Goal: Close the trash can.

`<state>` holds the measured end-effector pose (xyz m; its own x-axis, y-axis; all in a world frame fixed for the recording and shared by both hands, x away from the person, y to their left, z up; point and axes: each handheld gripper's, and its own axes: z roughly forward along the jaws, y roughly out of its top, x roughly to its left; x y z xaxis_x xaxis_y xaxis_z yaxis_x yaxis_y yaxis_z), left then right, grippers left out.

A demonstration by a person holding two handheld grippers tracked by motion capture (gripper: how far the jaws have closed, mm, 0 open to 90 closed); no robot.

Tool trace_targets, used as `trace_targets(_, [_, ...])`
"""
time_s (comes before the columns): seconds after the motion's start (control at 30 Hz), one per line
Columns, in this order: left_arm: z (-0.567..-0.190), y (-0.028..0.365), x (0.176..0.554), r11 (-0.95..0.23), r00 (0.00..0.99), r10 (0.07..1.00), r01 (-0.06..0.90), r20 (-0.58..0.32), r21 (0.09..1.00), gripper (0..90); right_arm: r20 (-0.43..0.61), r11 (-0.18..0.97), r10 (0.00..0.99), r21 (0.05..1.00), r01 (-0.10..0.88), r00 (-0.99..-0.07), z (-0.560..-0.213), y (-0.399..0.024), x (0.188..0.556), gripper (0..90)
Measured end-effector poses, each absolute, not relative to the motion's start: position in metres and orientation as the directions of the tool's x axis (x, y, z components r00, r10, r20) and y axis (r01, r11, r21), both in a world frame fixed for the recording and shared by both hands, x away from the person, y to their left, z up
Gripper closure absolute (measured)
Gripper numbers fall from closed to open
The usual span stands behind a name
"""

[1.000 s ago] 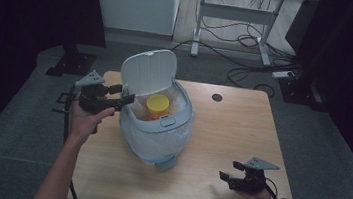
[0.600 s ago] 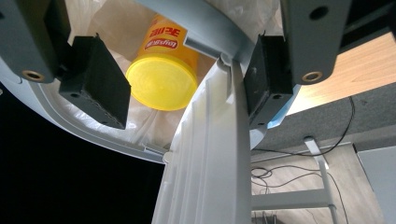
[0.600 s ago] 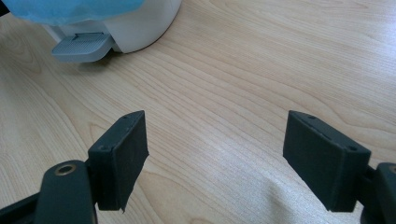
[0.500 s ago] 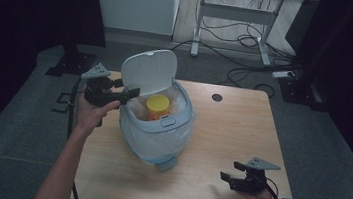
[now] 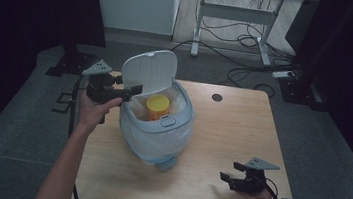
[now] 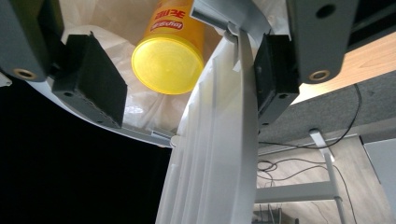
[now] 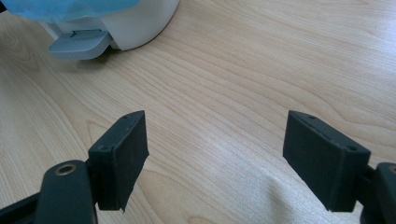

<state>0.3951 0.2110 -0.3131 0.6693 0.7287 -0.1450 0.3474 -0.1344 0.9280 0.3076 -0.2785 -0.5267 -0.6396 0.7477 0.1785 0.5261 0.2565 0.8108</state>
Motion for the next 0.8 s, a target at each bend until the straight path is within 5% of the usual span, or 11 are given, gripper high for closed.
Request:
trace_targets(0.47, [-0.32, 0.197, 0.369, -0.164, 0.691, 0.714, 0.326, -0.116, 0.931, 15.9, 0.171, 0.265, 0.747, 0.81, 0.523, -0.643, -0.527, -0.276, 0.306, 21.5])
trace_targets(0.8, [-0.325, 0.193, 0.358, -0.167, 0.682, 0.726, 0.298, -0.088, 0.94, 14.8, 0.164, 0.276, 0.748, 0.805, 0.526, -0.643, -0.528, -0.273, 0.305, 21.5])
